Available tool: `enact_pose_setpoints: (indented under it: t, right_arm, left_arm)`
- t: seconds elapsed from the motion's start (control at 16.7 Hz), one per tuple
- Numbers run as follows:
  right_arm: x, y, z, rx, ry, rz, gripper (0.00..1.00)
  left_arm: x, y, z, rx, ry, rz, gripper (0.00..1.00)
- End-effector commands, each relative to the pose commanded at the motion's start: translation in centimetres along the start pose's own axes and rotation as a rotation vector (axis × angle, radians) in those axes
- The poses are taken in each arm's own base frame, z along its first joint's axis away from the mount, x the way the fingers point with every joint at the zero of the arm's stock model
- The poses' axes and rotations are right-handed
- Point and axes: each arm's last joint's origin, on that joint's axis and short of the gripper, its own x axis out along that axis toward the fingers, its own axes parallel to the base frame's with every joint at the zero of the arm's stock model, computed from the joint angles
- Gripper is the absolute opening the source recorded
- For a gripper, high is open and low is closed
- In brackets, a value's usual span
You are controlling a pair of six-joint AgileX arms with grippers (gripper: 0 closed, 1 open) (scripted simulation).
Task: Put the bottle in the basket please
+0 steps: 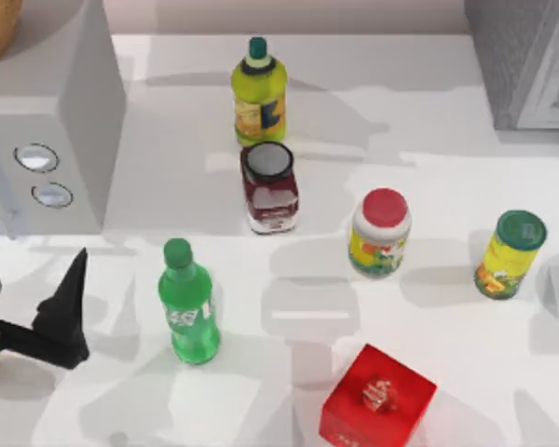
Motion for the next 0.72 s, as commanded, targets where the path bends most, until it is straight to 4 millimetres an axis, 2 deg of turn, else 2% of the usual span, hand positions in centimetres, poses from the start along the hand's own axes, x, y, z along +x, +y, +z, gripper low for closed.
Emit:
enact_pose_setpoints:
  t: [0.3, 0.72]
  right_arm:
    - [0.0, 0.0, 0.0, 0.0, 0.0, 0.0, 1.0]
    - [0.0, 0.0, 0.0, 0.0, 0.0, 0.0, 1.0]
  left_arm:
    - [1.5, -1.4, -2.3, 0.021, 0.052, -0.22, 1.0]
    - [1.6, -2.9, -4.7, 0.031, 0.094, -0.436, 1.0]
